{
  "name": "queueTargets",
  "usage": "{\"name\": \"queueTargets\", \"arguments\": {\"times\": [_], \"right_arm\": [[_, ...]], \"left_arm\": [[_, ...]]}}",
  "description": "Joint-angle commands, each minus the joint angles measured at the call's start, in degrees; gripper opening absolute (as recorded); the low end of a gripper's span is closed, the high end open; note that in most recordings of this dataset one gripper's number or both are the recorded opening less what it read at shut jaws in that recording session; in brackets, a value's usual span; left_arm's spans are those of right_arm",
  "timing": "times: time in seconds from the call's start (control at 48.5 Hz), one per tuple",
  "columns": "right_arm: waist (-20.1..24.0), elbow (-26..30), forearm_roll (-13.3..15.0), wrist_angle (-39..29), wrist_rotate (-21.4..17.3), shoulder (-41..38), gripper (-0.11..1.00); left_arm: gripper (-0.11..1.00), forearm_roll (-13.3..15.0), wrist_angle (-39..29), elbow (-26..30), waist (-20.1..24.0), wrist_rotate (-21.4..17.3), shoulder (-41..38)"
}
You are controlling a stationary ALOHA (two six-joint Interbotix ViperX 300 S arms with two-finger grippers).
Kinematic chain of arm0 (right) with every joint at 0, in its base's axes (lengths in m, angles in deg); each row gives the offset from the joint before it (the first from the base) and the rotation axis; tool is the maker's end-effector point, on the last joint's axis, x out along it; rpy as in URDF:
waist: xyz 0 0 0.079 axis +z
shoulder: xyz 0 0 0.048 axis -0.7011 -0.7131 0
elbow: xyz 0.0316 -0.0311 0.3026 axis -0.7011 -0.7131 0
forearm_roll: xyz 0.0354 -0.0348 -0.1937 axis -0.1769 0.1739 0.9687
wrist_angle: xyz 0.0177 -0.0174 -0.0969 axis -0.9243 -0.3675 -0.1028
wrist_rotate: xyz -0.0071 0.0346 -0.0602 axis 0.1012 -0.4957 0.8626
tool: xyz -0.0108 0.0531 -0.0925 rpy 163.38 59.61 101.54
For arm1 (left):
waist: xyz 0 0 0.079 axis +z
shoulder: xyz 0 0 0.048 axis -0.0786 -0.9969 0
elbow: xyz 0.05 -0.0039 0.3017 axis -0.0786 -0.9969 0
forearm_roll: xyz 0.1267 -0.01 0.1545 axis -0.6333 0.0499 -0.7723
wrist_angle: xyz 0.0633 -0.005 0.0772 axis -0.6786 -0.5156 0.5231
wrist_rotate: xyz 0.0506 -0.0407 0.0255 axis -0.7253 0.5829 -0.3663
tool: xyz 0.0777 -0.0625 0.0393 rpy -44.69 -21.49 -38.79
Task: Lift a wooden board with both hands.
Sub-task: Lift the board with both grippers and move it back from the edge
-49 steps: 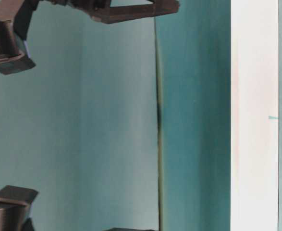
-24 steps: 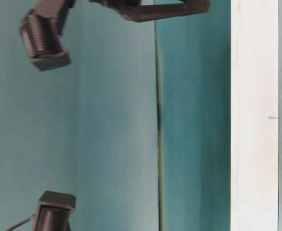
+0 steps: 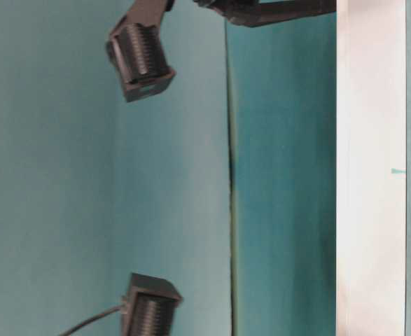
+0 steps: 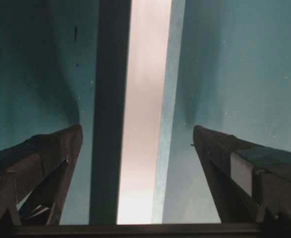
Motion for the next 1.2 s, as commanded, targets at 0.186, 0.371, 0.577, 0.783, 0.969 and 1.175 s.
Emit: {"name": "queueTargets", "arguments": {"times": [0.186,0.371,0.577,0.783,0.969,1.175], "right_arm": [[0.0,0.0,0.0,0.8,-0.4,-0.7,0.95],[-0.1,-0.2,0.0,0.8,-0.5,-1.4,0.92],[-0.2,0.3,0.4,0.6,-3.1,-2.2,0.60],[-0.2,0.5,0.4,0.4,-4.7,-2.2,0.22],[-0.2,0.5,0.4,0.2,-4.7,-2.2,0.22],[-0.3,0.6,0.4,0.0,-4.7,-2.2,0.22]], "left_arm": [[0.99,-0.2,0.9,0.5,0.0,0.1,-0.2],[0.96,-0.2,1.4,0.6,0.1,0.2,-0.1],[0.56,-0.2,1.6,0.6,-0.2,-0.6,-0.1],[0.18,-0.2,1.7,0.8,-0.2,-0.5,-0.1],[0.18,-0.2,1.7,0.8,-0.1,-0.6,-0.1],[0.18,-0.2,1.5,0.9,0.2,-0.5,0.0]]}}
